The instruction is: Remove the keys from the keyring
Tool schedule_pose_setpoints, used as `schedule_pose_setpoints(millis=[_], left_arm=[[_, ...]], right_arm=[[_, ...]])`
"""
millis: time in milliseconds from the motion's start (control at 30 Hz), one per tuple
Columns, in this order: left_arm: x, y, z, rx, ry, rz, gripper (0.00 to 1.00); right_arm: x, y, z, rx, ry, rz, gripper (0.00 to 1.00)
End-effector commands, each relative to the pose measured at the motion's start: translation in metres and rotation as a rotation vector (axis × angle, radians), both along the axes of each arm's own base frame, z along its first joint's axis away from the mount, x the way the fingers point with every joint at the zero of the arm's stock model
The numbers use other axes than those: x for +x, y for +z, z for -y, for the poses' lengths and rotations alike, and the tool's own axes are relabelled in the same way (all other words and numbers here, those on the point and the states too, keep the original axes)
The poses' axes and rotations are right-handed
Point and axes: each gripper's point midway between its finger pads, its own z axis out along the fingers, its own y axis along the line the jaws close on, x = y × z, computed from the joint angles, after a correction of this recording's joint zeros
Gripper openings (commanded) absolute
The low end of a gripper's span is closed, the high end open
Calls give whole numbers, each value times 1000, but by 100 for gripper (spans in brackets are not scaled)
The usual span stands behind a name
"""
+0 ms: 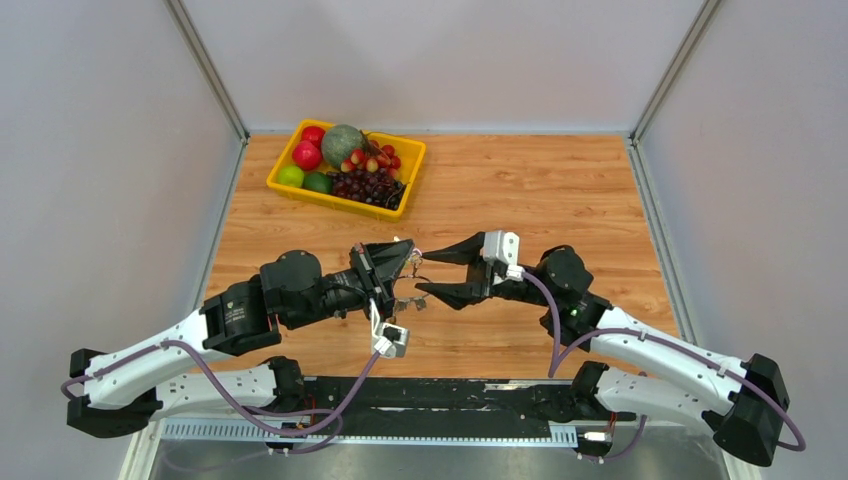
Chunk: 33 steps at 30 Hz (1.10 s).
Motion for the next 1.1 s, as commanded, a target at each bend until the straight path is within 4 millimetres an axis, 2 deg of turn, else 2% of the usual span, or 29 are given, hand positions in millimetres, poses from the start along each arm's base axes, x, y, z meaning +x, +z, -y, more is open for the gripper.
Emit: schedule_pose_setpoints(millis=[0,233,533,833,1067], left_arm=[[-12,26,2,-90,-62,1,0],[-11,24,4,-82,-61,2,0],[-14,28,4,-95,-75,0,0],[-14,31,3,-103,-75,3,0],[-14,30,5,-101,-76,3,0]], right_arm=[[-8,34,-2,73,46,54,54],[-9,36,-7,69,67,56,44],[-13,35,-5,68,83,57,44],[-16,34,-8,44,109,62,22],[-16,35,-7,46,106,58,24]])
